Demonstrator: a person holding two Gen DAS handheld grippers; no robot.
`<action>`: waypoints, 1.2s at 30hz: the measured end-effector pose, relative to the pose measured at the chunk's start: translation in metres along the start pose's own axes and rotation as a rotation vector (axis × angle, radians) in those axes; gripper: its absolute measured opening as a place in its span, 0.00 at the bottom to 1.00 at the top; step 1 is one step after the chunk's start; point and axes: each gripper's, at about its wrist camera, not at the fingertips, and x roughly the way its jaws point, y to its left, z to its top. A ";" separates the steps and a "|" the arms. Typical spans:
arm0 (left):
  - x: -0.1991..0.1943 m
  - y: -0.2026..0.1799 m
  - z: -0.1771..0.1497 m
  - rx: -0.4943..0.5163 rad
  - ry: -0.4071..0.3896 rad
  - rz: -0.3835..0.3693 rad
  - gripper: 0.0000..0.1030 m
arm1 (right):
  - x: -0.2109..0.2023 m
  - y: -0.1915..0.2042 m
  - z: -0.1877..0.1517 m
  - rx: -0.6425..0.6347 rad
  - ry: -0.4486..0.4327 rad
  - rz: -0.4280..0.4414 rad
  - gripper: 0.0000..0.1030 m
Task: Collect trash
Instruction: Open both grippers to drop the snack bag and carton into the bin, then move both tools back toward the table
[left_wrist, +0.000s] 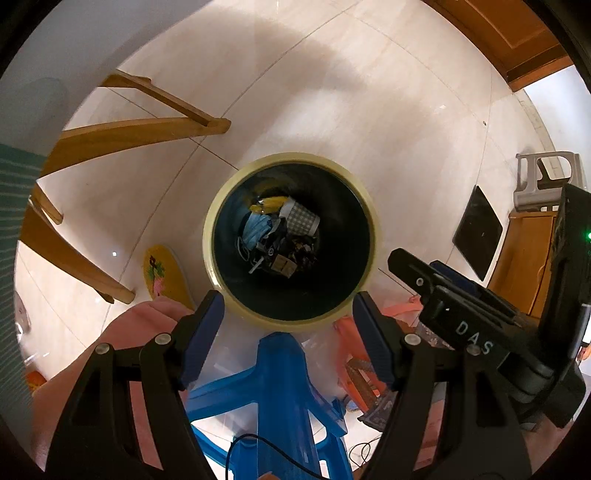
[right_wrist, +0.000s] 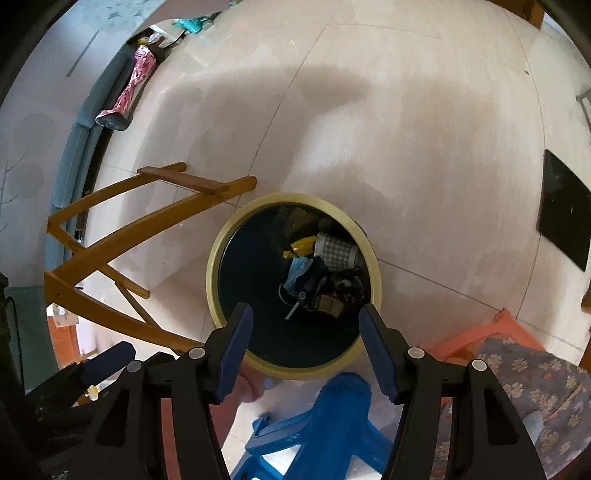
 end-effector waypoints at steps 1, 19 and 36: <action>-0.002 0.000 -0.001 0.000 -0.002 -0.002 0.67 | -0.003 0.000 -0.001 -0.005 -0.004 0.000 0.59; -0.070 -0.037 -0.058 0.095 0.008 -0.040 0.67 | -0.098 0.014 -0.025 -0.005 -0.057 0.010 0.59; -0.261 -0.014 -0.119 0.227 -0.180 -0.160 0.67 | -0.263 0.103 -0.083 -0.156 -0.239 0.113 0.59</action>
